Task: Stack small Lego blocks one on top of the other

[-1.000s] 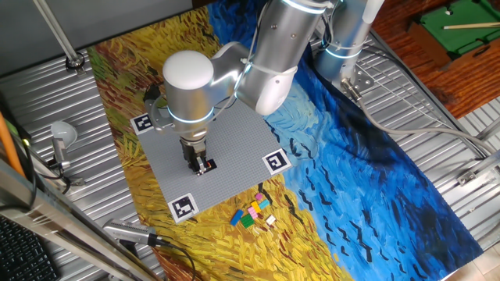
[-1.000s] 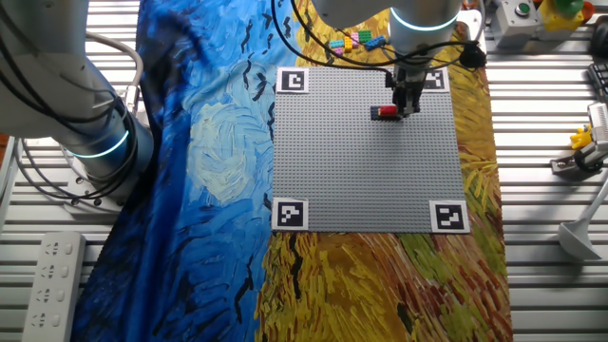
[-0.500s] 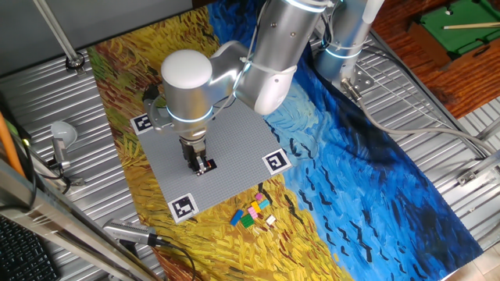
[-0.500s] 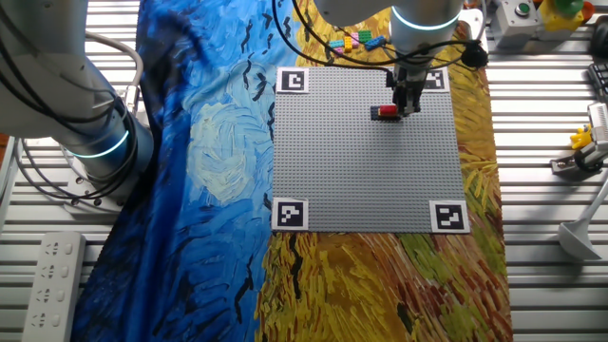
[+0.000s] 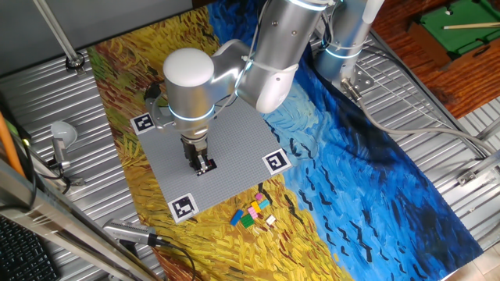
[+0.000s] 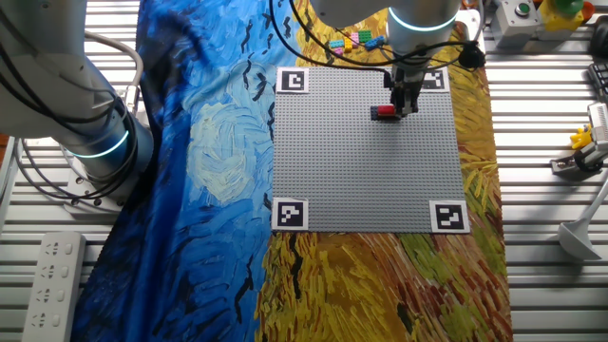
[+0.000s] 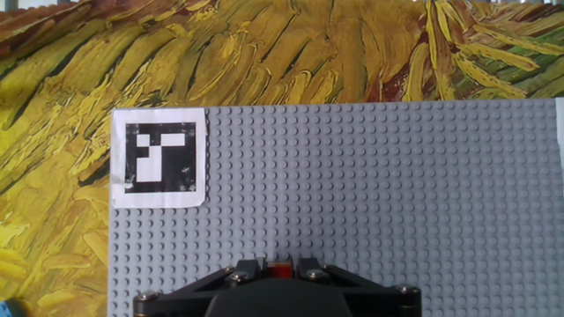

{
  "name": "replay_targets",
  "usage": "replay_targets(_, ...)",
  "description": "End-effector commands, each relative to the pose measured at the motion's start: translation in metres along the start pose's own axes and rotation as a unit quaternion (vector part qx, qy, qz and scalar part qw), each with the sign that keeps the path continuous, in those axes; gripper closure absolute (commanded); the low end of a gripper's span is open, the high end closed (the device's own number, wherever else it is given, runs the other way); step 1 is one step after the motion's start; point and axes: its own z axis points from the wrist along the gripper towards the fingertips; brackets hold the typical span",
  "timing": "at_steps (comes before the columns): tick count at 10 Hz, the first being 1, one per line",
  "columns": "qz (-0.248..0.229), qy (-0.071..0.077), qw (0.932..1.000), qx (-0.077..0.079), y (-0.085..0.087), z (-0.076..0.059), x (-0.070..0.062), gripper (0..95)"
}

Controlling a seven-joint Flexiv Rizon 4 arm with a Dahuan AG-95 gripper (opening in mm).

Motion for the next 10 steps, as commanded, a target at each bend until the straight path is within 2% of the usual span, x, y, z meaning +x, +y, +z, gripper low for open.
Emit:
replay_targets(1,-0.003,0.000,1.0000,0.001,0.0001,0.0000,0.0012,95.0)
replay_targets(3,-0.011,-0.001,0.9999,0.004,-0.0002,0.0002,0.0019,95.0)
replay_targets(6,-0.048,0.002,0.9988,0.010,-0.0002,0.0002,0.0019,95.0)
replay_targets(10,-0.066,0.007,0.9978,0.005,-0.0002,0.0002,0.0019,95.0)
